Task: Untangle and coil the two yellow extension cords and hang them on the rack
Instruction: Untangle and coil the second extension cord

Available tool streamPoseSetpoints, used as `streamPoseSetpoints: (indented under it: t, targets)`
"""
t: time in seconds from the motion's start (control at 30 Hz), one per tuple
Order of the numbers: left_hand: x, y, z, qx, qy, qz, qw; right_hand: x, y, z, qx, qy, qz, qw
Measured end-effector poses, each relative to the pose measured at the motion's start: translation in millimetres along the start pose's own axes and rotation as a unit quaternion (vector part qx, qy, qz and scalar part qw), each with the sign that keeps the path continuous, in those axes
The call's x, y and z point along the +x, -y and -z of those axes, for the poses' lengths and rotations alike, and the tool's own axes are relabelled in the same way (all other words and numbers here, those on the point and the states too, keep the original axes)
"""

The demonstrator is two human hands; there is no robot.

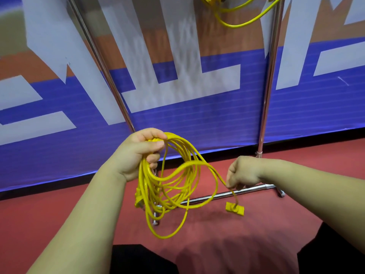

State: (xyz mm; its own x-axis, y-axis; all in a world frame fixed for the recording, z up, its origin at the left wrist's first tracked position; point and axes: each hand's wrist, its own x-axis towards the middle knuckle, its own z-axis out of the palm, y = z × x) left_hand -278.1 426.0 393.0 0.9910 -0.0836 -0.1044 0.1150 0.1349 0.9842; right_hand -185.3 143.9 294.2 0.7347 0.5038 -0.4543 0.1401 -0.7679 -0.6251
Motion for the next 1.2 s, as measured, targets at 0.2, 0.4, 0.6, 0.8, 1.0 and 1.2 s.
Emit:
streamPoseSetpoints:
  t: [0.2,0.4,0.6,0.8,1.0,1.2]
  targets:
    - [1,5,-19,0.037,0.118,0.029,0.992,-23,39,22,0.121,-0.169,0.221,0.953]
    - [0,-5,-37,0.031,0.262,0.032,0.964,-35,62,17,0.117,-0.063,0.302,0.944]
    - [-3,-9,-48,0.056,0.248,-0.011,0.967,-46,72,32,0.231,-0.039,0.295,0.926]
    - [1,-7,-58,0.232,0.048,-0.129,0.963,-54,78,46,0.309,-0.134,0.295,0.894]
    - [16,16,-59,0.298,-0.067,-0.136,0.942,-55,77,55,0.405,-0.216,0.262,0.849]
    - [14,5,-48,0.246,-0.032,-0.103,0.963,-54,43,64,0.277,-0.147,0.233,0.921]
